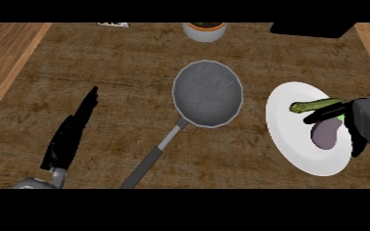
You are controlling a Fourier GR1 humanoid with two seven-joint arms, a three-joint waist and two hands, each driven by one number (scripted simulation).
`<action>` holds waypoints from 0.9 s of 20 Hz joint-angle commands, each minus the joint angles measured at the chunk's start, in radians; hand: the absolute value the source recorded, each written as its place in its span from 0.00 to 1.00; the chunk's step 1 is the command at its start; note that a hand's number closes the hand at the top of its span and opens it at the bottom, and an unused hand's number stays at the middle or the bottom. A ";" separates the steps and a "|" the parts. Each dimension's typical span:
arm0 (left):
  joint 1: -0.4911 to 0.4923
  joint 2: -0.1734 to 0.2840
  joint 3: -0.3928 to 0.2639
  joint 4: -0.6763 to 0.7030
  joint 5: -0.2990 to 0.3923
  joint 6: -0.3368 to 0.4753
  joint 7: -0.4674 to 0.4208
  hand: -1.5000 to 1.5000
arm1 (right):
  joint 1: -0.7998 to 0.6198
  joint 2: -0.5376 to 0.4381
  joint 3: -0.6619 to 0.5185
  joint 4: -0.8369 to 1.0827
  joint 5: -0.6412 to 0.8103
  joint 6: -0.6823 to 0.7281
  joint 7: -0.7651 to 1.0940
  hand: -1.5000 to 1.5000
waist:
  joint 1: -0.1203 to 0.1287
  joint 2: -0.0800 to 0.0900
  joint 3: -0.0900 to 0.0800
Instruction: Pick the eggplant from the plate and place it in the pan
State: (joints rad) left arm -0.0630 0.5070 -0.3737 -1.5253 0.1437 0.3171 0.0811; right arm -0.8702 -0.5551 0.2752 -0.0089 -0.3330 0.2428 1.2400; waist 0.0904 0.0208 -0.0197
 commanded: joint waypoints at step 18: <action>-0.011 0.013 0.026 -0.026 0.003 -0.004 0.052 0.50 | 0.085 0.071 -0.024 0.008 -0.009 0.146 0.246 0.00 | -0.027 0.005 0.019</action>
State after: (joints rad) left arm -0.0677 0.5116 -0.3577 -1.5406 0.1353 0.3224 0.1111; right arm -0.8400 -0.5185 0.2720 -0.0260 -0.3191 0.2902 1.2273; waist 0.0817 0.0119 -0.0340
